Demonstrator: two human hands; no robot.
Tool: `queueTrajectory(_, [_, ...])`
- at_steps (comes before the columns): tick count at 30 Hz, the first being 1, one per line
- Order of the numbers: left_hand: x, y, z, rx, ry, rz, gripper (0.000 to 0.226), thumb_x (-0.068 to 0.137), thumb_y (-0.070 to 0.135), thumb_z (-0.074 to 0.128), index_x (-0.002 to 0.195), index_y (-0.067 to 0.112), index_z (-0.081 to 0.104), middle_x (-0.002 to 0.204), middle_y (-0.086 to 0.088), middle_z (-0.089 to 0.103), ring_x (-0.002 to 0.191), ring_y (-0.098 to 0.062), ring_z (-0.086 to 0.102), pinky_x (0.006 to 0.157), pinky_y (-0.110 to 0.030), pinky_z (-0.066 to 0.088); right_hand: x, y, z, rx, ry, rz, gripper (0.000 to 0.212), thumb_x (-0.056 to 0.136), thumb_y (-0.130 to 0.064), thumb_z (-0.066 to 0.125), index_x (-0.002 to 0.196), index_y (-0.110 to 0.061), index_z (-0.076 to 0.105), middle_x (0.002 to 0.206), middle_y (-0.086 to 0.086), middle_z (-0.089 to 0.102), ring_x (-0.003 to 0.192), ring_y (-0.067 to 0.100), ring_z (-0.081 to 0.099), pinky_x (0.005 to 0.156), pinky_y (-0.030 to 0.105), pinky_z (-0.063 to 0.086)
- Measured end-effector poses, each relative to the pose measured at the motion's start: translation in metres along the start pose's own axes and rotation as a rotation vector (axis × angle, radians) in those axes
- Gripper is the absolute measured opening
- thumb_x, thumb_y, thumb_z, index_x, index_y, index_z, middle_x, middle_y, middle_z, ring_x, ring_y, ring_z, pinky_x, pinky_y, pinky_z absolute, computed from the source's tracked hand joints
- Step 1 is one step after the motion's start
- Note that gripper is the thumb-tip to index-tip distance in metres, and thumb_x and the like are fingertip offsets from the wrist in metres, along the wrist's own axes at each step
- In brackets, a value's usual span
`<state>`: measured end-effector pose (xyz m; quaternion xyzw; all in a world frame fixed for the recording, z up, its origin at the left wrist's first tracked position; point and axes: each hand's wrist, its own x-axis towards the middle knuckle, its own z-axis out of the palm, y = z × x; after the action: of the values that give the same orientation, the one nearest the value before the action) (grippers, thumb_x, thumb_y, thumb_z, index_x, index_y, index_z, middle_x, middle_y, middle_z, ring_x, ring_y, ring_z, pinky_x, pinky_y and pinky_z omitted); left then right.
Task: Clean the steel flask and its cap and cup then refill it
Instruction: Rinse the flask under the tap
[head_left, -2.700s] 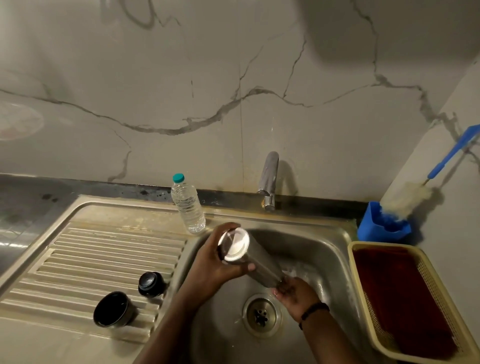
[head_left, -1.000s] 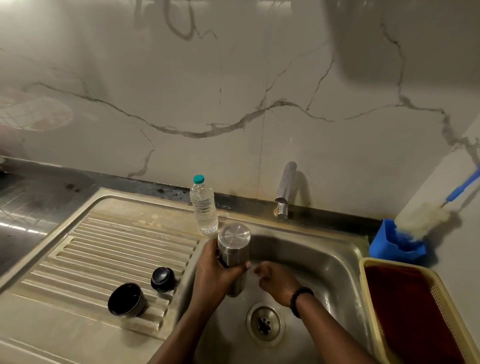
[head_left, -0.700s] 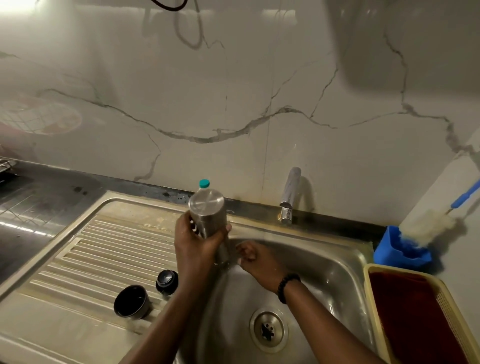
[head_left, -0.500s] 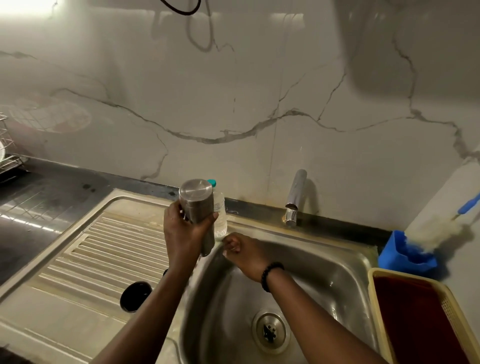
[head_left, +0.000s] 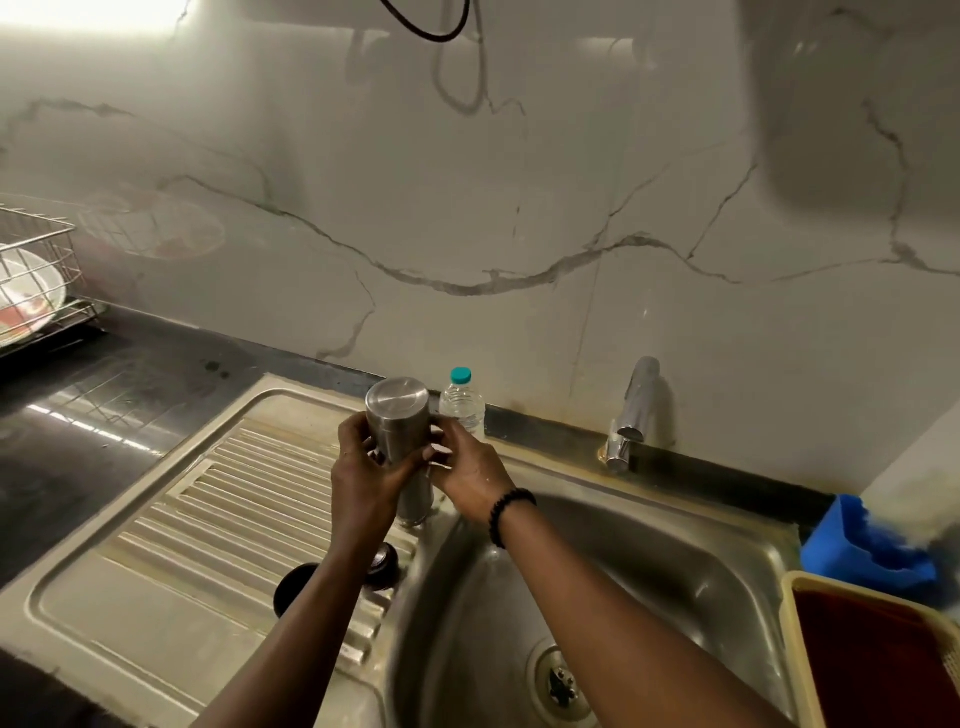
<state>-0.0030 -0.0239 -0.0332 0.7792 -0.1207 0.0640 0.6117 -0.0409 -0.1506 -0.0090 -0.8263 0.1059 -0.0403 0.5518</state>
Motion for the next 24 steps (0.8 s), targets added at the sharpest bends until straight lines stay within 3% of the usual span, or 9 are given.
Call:
queueTrajectory(5, [0.013,-0.016,-0.013,0.023,-0.070,-0.018,0.081,0.073,0.031,0.088,0.138,0.022,0.040,0.135,-0.004,0.059,0.122,-0.019,0.058,0.096,-0.035,0.052,0.009,-0.001,0.006,0.044,0.035,0.020,0.042,0.092,-0.003,0.060,0.129,-0.021,0.055,0.132,-0.002,0.060,0.111,0.012,0.061,0.101,0.037,0.050])
queueTrajectory(9, [0.015,-0.018,-0.014,-0.001,-0.109,-0.027,0.076,0.076,0.027,0.086,0.137,0.022,0.042,0.129,0.005,0.057,0.119,-0.016,0.056,0.090,-0.025,0.049,0.016,0.002,0.008,0.004,0.050,0.041,0.036,0.091,-0.011,0.064,0.125,-0.021,0.058,0.127,-0.003,0.062,0.106,0.012,0.062,0.099,0.036,0.051])
queueTrajectory(12, [0.015,-0.019,-0.015,-0.013,-0.150,-0.029,0.073,0.077,0.027,0.085,0.136,0.023,0.042,0.126,0.007,0.058,0.117,-0.013,0.056,0.095,-0.032,0.051,0.016,0.003,0.007,-0.018,0.057,0.053,0.034,0.091,-0.017,0.066,0.123,-0.023,0.058,0.125,-0.003,0.062,0.100,0.012,0.062,0.095,0.034,0.052])
queueTrajectory(20, [0.014,-0.019,-0.023,-0.011,-0.226,-0.034,0.073,0.073,0.031,0.085,0.136,0.023,0.048,0.122,0.014,0.059,0.113,-0.001,0.056,0.089,-0.017,0.047,0.012,0.008,-0.001,-0.022,0.012,0.074,0.045,0.085,-0.020,0.073,0.128,-0.022,0.057,0.123,-0.002,0.062,0.092,0.006,0.059,0.072,0.012,0.044])
queueTrajectory(24, [0.016,-0.016,-0.025,-0.012,-0.223,-0.021,0.070,0.076,0.024,0.084,0.137,0.030,0.050,0.119,0.018,0.061,0.108,0.014,0.056,0.088,-0.013,0.046,0.010,0.009,0.000,-0.015,0.010,0.071,0.042,0.085,-0.018,0.073,0.124,-0.023,0.059,0.122,-0.004,0.064,0.105,0.011,0.061,0.084,0.021,0.047])
